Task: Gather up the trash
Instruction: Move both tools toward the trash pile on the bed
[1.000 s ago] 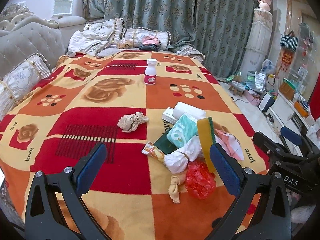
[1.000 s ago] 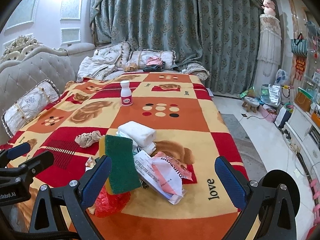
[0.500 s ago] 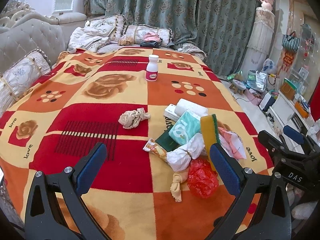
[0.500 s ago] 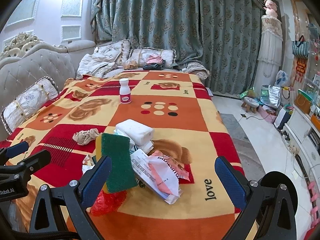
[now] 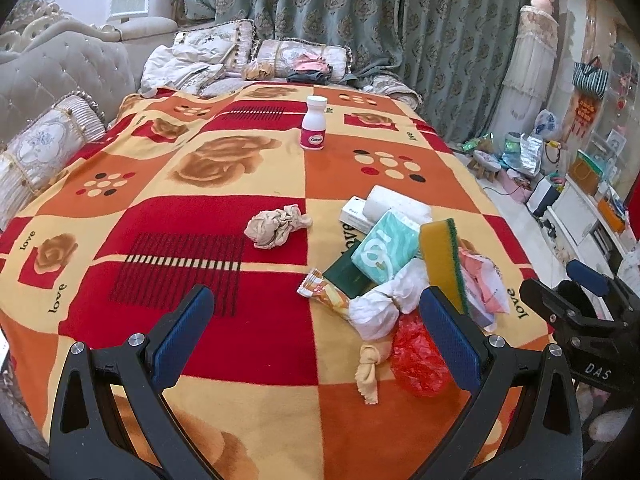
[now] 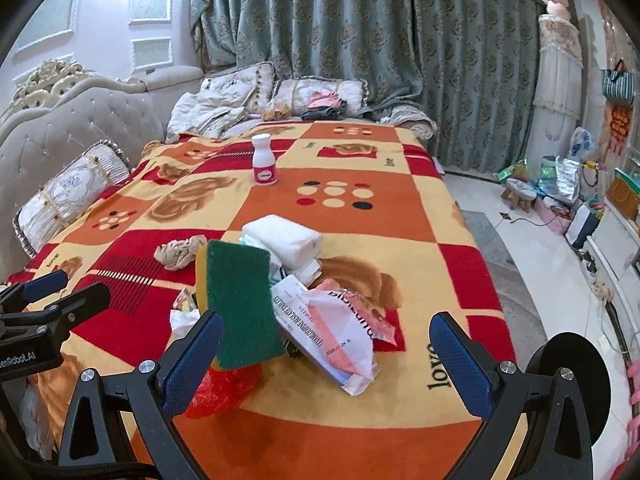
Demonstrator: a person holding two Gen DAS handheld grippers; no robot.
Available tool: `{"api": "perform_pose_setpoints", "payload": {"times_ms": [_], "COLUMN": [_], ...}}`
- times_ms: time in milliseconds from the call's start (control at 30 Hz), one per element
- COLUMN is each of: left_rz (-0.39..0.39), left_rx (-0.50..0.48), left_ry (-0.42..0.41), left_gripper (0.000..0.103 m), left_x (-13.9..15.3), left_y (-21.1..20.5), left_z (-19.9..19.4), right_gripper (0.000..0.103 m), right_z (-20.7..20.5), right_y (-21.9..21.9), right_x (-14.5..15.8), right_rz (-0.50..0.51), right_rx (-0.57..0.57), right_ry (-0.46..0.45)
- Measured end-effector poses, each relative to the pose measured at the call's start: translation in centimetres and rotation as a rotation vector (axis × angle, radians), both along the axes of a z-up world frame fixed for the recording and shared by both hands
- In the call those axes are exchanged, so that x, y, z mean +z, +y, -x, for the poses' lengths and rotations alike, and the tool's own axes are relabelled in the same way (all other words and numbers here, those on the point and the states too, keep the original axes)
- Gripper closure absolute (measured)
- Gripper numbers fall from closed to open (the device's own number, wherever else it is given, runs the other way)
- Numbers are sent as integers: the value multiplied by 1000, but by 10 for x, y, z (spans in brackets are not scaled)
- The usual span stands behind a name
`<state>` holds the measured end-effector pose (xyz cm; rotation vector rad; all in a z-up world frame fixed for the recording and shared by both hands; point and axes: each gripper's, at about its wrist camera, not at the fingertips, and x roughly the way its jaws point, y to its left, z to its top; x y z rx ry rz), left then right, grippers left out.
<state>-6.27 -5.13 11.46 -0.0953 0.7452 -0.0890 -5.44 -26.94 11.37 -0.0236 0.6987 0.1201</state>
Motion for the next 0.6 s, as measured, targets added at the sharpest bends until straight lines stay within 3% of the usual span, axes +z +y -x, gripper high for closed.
{"api": "perform_pose_setpoints", "payload": {"times_ms": [600], "left_rz": [-12], "left_rx": [16], "left_ry": [48], "left_gripper": [1], "left_x": [-17], "left_y": [15], "left_z": [-17], "right_gripper": [0], "right_z": [-8], "right_y": [9], "right_x": [-14], "right_rz": [-1], "right_rx": [67], "right_ry": [55]}}
